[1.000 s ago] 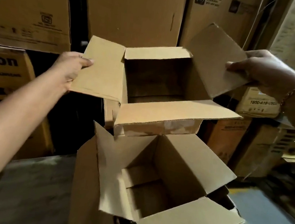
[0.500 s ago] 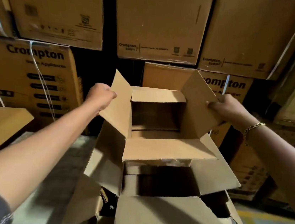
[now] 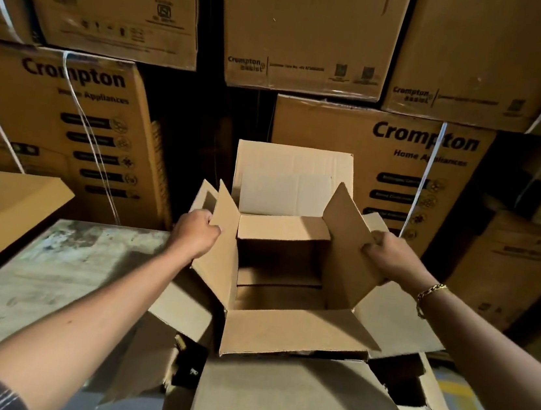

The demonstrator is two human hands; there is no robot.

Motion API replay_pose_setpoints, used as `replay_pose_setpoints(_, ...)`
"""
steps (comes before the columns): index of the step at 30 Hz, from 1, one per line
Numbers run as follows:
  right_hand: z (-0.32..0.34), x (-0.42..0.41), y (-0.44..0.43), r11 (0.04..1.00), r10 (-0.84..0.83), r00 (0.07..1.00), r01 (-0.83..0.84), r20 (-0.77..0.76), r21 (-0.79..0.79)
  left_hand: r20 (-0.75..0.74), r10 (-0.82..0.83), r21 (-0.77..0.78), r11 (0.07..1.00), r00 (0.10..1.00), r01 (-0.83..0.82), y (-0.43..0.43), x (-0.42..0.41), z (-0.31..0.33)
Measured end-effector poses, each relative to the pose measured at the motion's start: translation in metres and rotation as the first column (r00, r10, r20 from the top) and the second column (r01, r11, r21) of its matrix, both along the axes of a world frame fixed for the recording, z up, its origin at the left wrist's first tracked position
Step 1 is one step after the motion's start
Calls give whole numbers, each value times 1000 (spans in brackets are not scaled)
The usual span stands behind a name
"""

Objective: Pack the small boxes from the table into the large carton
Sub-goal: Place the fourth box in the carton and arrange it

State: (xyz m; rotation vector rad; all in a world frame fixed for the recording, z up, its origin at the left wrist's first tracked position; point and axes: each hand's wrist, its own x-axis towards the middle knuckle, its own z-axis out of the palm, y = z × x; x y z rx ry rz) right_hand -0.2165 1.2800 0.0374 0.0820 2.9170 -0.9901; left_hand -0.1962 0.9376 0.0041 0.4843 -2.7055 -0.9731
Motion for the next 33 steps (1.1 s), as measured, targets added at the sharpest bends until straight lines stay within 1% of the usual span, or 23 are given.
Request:
replay_pose_setpoints(4,-32,-5,-5,995,10,1000,-12,17,99,61,21,-164,986,998,-11,14,0,-23)
replay_pose_setpoints(5,-38,-6,-7,995,15,999,-18,30,103,75,20,-197,980,997,-5,16,1,-27)
replay_pose_setpoints(8,-58,-11,-7,993,22,997,-31,70,117,97,8,-244,970,995,15,22,-3,-43)
replay_pose_setpoints(14,-94,-15,0,960,57,994,-81,95,270,153,-33,-286,955,988,77,27,-3,-67)
replay_pose_setpoints(17,-102,-17,1,930,86,991,-116,101,350,188,-76,-353,925,979,140,29,-5,-71)
replay_pose_setpoints(19,-103,-20,1,916,96,991,-126,97,380,218,-108,-427,883,970,194,34,-2,-73)
replay_pose_setpoints(20,-103,-21,1,917,92,991,-121,94,381,223,-137,-479,847,965,231,37,-2,-75)
replay_pose_setpoints(22,-100,-21,0,902,85,995,-102,59,420,205,-183,-645,714,961,274,39,1,-80)
replay_pose_setpoints(23,-96,-20,-2,870,113,994,-104,10,483,183,-193,-717,645,964,265,37,2,-82)
replay_pose_setpoints(24,-92,-18,-6,821,170,984,-113,-50,560,170,-189,-758,601,967,251,33,2,-83)
replay_pose_setpoints(25,-88,-15,-13,767,250,962,-128,-109,629,167,-175,-772,588,970,239,27,2,-86)
replay_pose_setpoints(26,-84,-11,-24,731,342,928,-163,-149,663,172,-160,-774,588,972,234,21,1,-89)
replay_pose_setpoints(27,-82,-8,-36,706,429,891,-229,-147,670,185,-152,-773,588,971,239,16,1,-92)
replay_pose_setpoints(28,-83,-5,-50,679,501,859,-314,-106,664,197,-153,-774,583,968,249,15,1,-95)
replay_pose_setpoints(29,-88,-5,-64,650,542,840,-404,-21,644,202,-160,-775,577,966,257,16,1,-97)
replay_pose_setpoints(30,-98,-7,-78,623,546,829,-497,119,604,205,-168,-770,580,964,264,17,2,-97)
replay_pose_setpoints(31,-111,-12,-90,590,527,799,-589,290,553,203,-176,-762,590,963,268,18,3,-97)
replay_pose_setpoints(32,-127,-18,-100,550,501,741,-671,446,497,197,-181,-756,597,963,267,18,4,-97)
replay_pose_setpoints(33,-143,-24,-108,518,461,684,-724,565,455,190,-183,-754,602,965,263,17,4,-97)
